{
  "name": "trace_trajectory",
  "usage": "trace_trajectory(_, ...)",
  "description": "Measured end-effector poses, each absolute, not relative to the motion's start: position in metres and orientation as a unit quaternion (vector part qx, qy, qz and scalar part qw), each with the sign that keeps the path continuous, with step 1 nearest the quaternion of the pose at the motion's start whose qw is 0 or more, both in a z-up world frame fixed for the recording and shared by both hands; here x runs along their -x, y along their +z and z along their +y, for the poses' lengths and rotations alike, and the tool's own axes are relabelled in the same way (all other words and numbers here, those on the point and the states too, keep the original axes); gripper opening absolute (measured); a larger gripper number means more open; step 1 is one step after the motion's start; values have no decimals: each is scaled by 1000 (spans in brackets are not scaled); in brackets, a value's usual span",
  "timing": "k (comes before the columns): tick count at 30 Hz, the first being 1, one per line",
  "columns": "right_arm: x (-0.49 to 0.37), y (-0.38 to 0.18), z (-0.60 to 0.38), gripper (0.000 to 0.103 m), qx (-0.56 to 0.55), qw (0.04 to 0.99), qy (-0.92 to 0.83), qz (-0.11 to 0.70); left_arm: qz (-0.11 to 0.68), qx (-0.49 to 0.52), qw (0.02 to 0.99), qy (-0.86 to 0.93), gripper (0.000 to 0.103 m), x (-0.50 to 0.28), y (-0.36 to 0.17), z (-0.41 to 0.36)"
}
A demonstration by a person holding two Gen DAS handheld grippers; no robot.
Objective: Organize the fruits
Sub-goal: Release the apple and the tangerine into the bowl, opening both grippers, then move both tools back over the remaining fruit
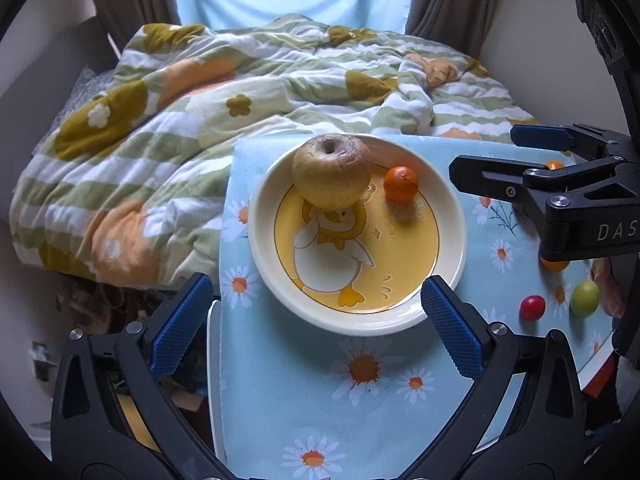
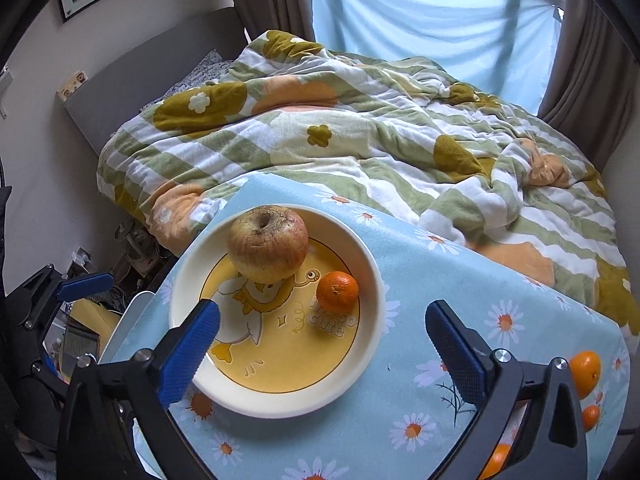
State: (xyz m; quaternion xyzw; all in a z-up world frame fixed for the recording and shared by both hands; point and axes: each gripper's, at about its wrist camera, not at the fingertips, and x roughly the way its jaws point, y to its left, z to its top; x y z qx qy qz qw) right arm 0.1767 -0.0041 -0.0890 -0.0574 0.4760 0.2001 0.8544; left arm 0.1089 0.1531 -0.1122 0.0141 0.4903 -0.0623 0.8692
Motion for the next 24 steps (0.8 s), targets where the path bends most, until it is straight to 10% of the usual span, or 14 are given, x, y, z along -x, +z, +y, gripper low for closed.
trace_trajectory(24, -55, -39, -199, 103, -8, 894, 68, 443, 465, -16, 879, -105, 103, -51, -80, 2)
